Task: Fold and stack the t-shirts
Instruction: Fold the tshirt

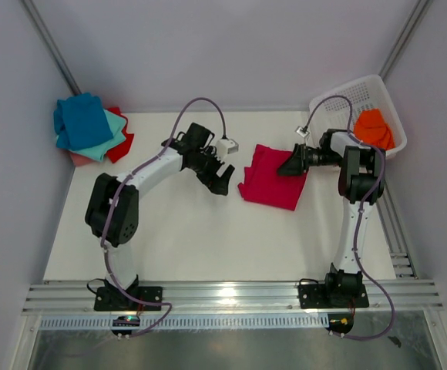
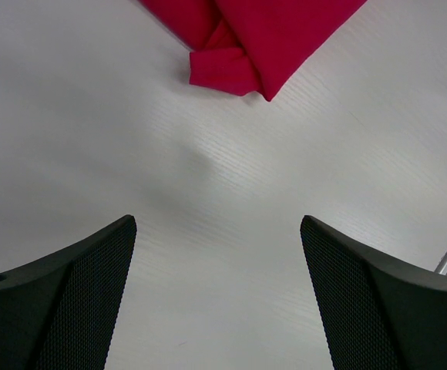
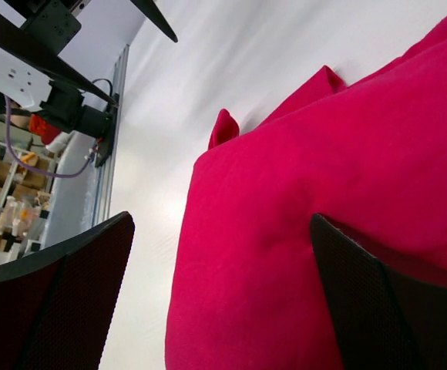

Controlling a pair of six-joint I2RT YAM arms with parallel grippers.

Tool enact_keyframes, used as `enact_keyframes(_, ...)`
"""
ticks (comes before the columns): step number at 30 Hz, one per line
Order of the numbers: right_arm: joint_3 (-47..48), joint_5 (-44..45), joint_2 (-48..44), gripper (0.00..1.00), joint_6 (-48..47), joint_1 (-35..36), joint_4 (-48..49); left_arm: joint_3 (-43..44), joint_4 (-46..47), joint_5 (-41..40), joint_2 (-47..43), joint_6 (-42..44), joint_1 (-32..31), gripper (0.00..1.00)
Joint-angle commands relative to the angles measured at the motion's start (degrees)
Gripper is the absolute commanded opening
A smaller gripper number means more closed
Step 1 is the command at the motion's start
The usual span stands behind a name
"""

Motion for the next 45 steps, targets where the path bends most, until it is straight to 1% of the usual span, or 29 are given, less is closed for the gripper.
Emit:
enact_keyframes(1,-1.0,-8.0,1.9,0.99,-9.2,-1.6,-19.8,0.0,-1.0,-0.4,-4.4,0.9,-0.1,0.89)
enact_keyframes(4,-2.8,-8.3,0.1,0.99,-9.1,-1.6,-19.8,0.1,-0.7,-0.1,-4.6,0.8,-0.1,0.89)
enact_keyframes(8,-4.9,-7.7,-0.9,1.0,-11.1,-1.6,-19.8,0.3,-0.1,0.8,-4.5,-0.1,-0.1,0.89)
enact_keyframes(17,-6.1,-2.0,-4.1,0.99,-15.3,-1.6,-20.0,0.3,0.7,0.6,-3.9,-0.2,-0.1,0.89)
enact_keyframes(22,-4.3,-0.4,-5.7,0.99,-15.4,-1.6,-20.0,0.4,1.2,0.8,-3.1,-0.5,-0.1,0.89)
enact_keyframes(26,-2.5,4.0,-8.6,0.99,-16.6,-1.5,-20.0,0.3,1.0,0.8,-2.9,-0.2,-0.1,0.89)
enact_keyframes(37,1.4,11.8,-13.9,0.99,-15.7,-1.4,-19.1,0.3,1.0,1.6,-2.9,-0.2,-0.1,0.89)
enact_keyframes(38,1.3,12.6,-14.5,0.99,-15.0,-1.4,-18.3,0.2,1.0,1.8,-3.0,-0.1,-0.1,0.89)
enact_keyframes(41,-0.5,17.3,-18.7,0.99,-6.1,-1.4,-10.0,0.0,1.1,3.7,-3.0,0.0,-0.1,0.89)
enact_keyframes(42,-1.4,18.9,-20.3,0.99,0.4,-1.4,-3.5,-0.1,1.2,4.5,-2.7,-0.2,-0.1,0.89)
enact_keyframes(43,-4.0,21.1,-24.3,0.99,4.9,-1.4,1.2,0.2,1.0,6.1,-2.4,-0.1,-0.1,0.89)
enact_keyframes(44,-5.7,26.6,-26.6,0.99,9.7,-1.2,11.1,0.4,0.9,6.6,-2.2,-0.2,-0.1,0.89)
enact_keyframes(45,-9.1,29.7,-28.9,0.99,13.1,-1.1,14.7,0.7,1.0,7.2,-1.8,-0.5,-0.1,0.89)
